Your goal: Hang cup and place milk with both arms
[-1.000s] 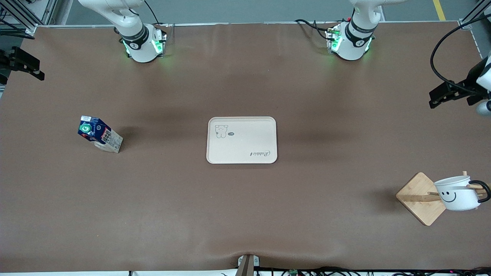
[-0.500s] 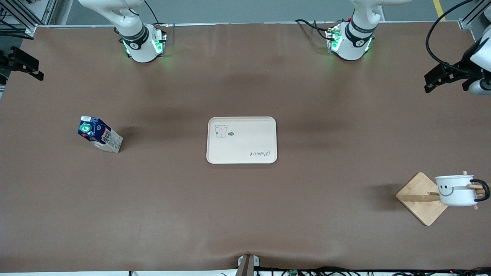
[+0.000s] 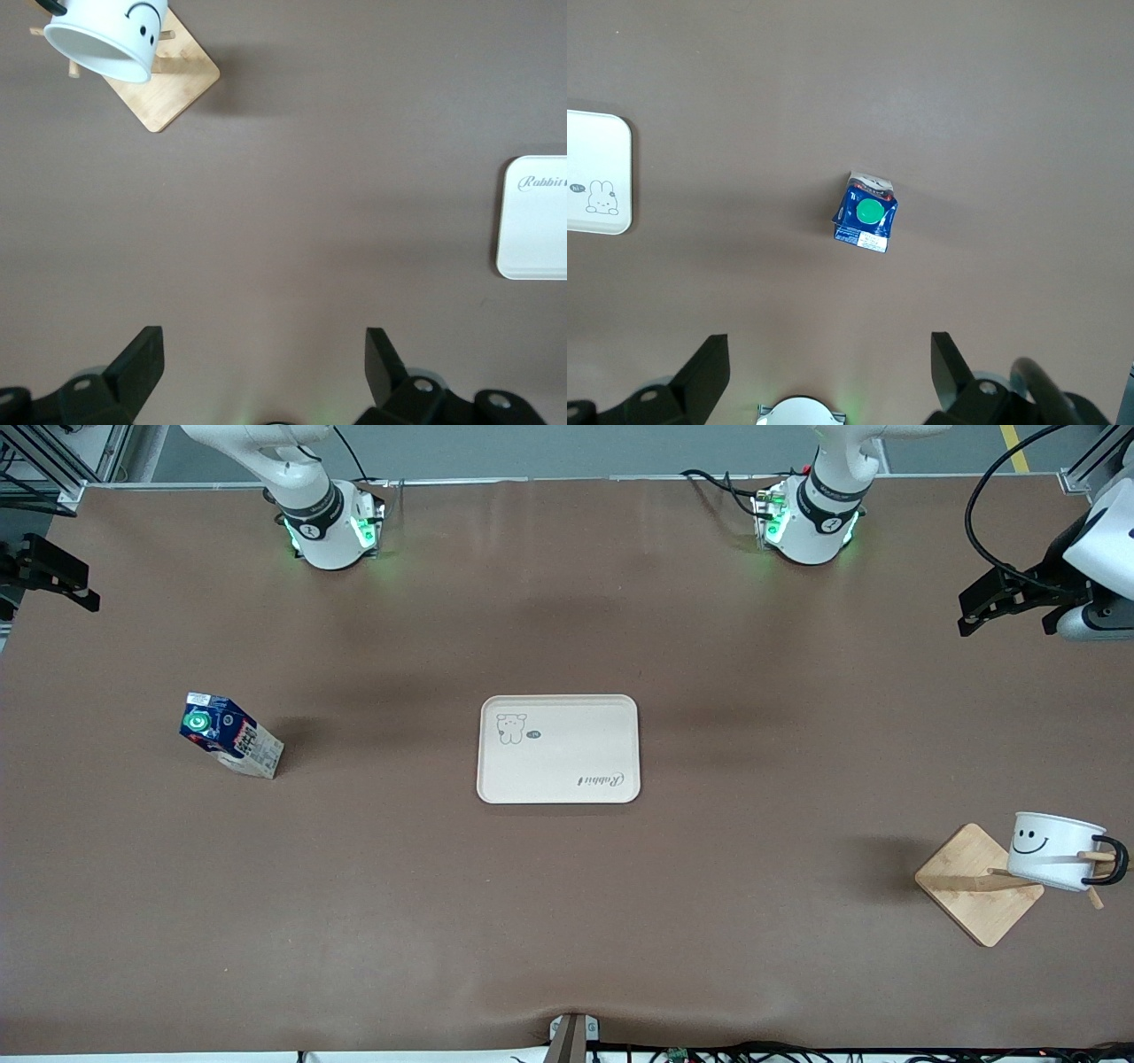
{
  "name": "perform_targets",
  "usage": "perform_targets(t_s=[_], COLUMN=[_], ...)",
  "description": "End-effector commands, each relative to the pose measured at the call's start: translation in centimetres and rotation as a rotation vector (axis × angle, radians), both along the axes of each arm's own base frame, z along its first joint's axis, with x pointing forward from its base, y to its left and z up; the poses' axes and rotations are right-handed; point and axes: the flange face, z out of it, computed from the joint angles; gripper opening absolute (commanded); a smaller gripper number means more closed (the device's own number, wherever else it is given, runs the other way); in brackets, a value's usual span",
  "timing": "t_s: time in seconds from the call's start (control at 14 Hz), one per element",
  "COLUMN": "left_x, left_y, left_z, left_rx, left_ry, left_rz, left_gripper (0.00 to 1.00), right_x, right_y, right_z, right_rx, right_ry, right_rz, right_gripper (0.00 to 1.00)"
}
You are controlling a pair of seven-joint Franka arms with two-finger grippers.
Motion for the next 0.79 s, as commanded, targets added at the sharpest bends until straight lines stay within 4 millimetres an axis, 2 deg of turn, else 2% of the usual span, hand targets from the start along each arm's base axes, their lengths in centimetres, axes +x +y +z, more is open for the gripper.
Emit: perform_targets(t_s=[0.0,0.21,0.71], left_x=[-0.2,0.2,-0.6], left_y=[0.1,0.0,0.0], left_z=[0.3,0.5,1.2], left_rx=[-0.019,-0.018,-0.016], left_ry=[-0.005,-0.006,0.02], left_rz=[-0.014,-0.015,-0.015], left_gripper=[1.0,1.0,1.0], right_x=[0.2,0.2,0.2], right_y=[-0.4,-0.4,-0.5], right_z=[0.3,0.3,0.2], right_rx=[-0.008,-0.008,-0.008], right_ry=[-0.003,-0.004,0.0], right_rz=[-0.001,-0.001,-0.006], right_gripper=[1.0,1.0,1.0])
